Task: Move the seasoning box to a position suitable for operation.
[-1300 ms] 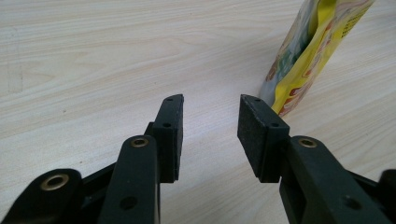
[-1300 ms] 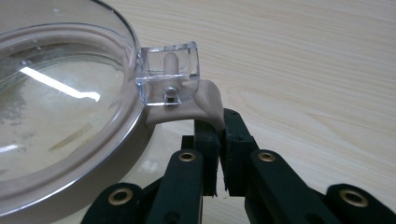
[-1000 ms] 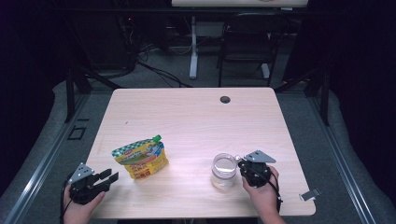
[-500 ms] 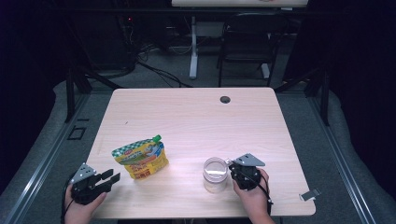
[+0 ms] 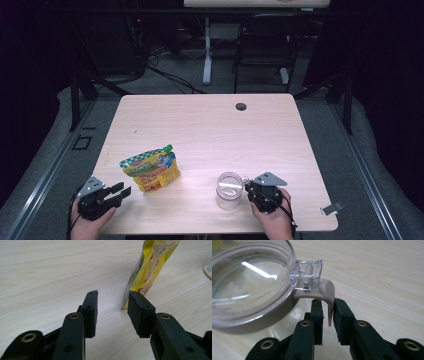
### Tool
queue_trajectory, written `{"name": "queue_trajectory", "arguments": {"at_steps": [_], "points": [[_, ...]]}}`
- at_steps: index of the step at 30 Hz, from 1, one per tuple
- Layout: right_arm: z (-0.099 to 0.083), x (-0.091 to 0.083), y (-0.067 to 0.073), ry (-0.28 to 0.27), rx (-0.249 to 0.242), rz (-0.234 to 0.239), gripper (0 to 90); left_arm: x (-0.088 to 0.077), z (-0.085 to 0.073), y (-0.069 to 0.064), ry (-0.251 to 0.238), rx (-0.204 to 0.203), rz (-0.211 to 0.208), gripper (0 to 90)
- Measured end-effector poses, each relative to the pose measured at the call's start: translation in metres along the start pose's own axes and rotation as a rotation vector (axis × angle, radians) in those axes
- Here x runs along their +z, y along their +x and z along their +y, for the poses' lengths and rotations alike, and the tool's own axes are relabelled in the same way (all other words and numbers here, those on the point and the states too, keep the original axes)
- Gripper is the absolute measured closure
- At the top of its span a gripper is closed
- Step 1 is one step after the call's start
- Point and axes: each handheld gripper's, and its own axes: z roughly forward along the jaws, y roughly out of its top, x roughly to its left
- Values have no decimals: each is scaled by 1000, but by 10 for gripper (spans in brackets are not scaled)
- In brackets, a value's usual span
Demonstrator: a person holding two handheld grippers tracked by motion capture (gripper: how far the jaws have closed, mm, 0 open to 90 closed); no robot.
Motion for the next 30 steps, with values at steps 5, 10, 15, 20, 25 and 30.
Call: {"name": "queue_trajectory", "arguments": {"at_steps": [5, 10, 15, 20, 25, 30], "points": [[-6, -12, -2, -5, -15, 45, 734, -2, 1, -2, -7, 5, -1, 605], [-13, -24, -7, -17, 39, 101, 699, -4, 2, -4, -28, -16, -31, 606], [-11, -41, -8, -34, 102, 123, 697, -1, 2, -8, -11, 5, -41, 607], [-7, -47, -6, -50, 73, 97, 704, 0, 2, -8, -11, 9, -39, 607], [1, -47, -6, -68, 86, 94, 750, 1, 2, -8, 7, 9, -45, 621], [17, -47, -6, -102, 62, 89, 783, 3, 2, -10, 17, 25, -41, 616]]}}
